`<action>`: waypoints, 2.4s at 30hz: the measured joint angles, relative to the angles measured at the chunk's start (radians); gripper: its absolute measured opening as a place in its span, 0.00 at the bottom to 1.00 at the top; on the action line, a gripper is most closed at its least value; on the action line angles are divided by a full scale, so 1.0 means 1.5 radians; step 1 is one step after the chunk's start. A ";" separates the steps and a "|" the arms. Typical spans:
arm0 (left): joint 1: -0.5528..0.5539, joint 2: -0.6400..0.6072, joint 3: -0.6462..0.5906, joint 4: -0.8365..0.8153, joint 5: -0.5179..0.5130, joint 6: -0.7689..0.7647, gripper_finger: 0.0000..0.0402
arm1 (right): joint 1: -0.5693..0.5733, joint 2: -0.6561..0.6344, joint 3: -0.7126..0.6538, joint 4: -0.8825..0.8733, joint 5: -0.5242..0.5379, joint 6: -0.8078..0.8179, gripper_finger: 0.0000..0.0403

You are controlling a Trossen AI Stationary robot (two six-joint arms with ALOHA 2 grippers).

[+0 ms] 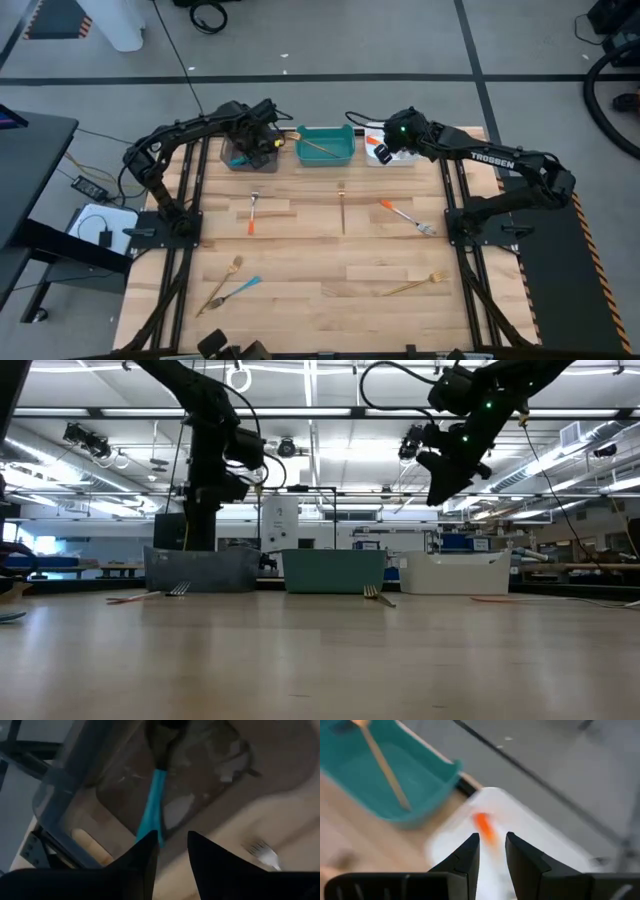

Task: Sort silverware by color (type)
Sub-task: Put the gold fork into the green bin

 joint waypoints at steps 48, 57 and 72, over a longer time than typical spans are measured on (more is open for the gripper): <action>-0.266 -0.353 0.002 -0.009 0.034 -0.123 0.29 | 0.076 0.375 0.000 0.258 -0.359 0.269 0.25; -0.266 -0.353 0.002 0.015 0.019 -0.122 0.29 | 0.075 0.396 0.001 0.279 -0.382 0.235 0.25; -0.266 -0.353 0.002 0.016 -0.012 -0.122 0.29 | 0.075 0.400 0.001 0.311 -0.406 0.213 0.03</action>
